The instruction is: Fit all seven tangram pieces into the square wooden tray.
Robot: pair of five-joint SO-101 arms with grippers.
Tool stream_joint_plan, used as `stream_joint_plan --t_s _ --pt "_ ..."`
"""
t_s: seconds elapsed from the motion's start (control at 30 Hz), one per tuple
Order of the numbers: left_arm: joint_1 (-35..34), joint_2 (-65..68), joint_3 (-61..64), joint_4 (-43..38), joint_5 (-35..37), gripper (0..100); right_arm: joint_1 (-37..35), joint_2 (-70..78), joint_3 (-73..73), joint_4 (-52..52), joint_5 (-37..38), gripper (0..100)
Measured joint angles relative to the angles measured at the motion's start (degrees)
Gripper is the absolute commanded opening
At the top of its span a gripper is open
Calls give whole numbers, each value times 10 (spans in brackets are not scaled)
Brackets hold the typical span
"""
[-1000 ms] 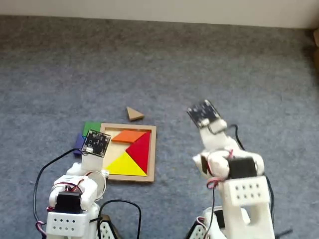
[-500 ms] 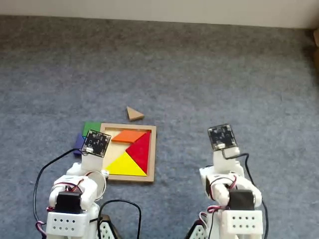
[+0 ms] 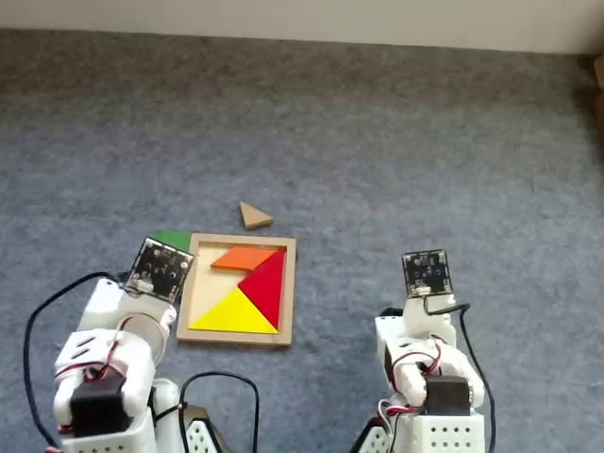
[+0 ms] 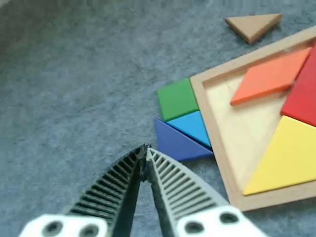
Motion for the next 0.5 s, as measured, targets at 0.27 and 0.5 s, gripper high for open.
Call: stream_joint_plan --t_s 0.27,0.5 --pt "-11 96 -89 22 -37 15 -1 0 0 0 0 5" --pt "-11 382 -210 23 -38 213 1 0 0 0 0 5"
